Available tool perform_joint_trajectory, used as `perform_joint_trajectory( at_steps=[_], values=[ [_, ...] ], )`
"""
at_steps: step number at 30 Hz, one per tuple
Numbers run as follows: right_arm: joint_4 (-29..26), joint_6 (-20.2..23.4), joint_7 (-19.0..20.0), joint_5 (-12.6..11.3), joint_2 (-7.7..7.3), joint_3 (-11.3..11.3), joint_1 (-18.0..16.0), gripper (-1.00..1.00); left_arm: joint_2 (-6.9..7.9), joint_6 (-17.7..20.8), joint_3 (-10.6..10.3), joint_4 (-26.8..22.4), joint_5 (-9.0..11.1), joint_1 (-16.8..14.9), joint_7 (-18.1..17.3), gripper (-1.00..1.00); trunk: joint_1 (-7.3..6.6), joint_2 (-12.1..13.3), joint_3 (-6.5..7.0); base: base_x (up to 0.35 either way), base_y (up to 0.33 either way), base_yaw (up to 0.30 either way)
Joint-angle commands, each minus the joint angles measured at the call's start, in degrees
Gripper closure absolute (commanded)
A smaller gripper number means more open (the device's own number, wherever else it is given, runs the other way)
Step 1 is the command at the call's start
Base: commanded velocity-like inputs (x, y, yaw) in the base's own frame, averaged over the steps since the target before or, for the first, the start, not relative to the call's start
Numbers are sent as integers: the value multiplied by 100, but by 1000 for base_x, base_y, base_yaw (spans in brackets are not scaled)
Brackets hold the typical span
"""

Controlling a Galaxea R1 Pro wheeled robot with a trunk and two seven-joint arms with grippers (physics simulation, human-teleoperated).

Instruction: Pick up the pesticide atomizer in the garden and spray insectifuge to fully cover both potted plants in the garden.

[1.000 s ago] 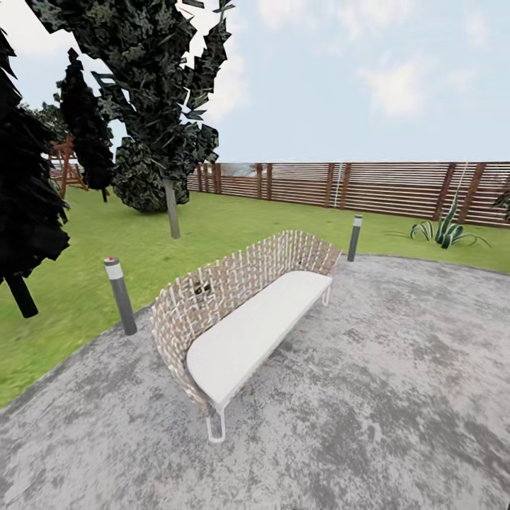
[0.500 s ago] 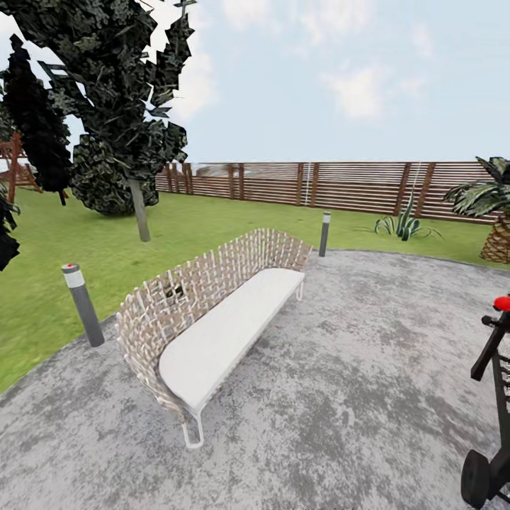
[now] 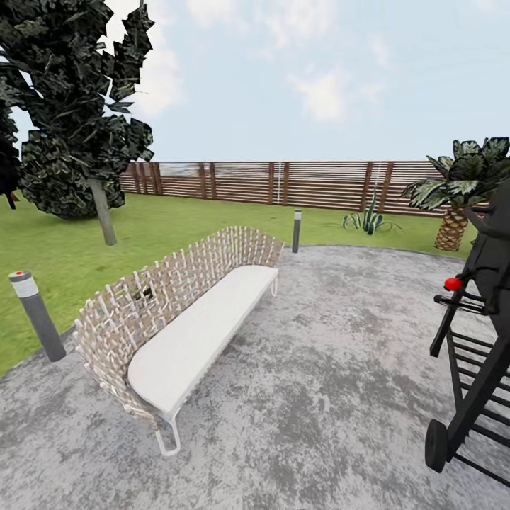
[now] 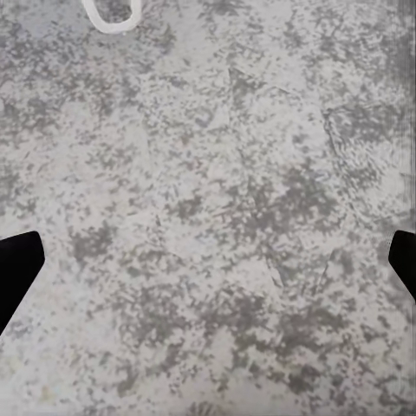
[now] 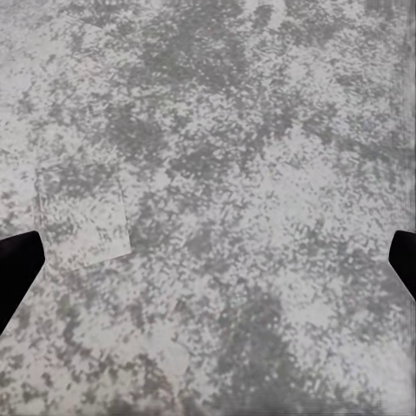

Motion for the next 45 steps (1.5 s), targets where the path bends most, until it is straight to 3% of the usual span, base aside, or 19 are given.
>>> perform_joint_trajectory(
  at_steps=[1, 26, 33, 45],
  values=[
    [6, -19, -2, -2, 2, -2, -5, -100, 0, -18, 2, 2, 2, -2, -4, -100, 22, -44, -24, 0, 0, -265],
    [6, -19, -2, 16, 9, 13, -5, -100, 8, -26, 25, 2, 13, -2, 4, -100, 571, -1047, -473, 0, 0, -265],
    [6, -20, -2, 16, 9, 14, -6, -100, 21, -531, 29, 162, 12, -2, 20, -100, 725, -1328, -601, 0, 0, -265],
    [6, -27, -1, 16, 9, 25, -6, -100, 43, -601, 36, 221, 19, -2, 64, -100, 988, -1809, -874, 0, 0, -224]
  ],
)
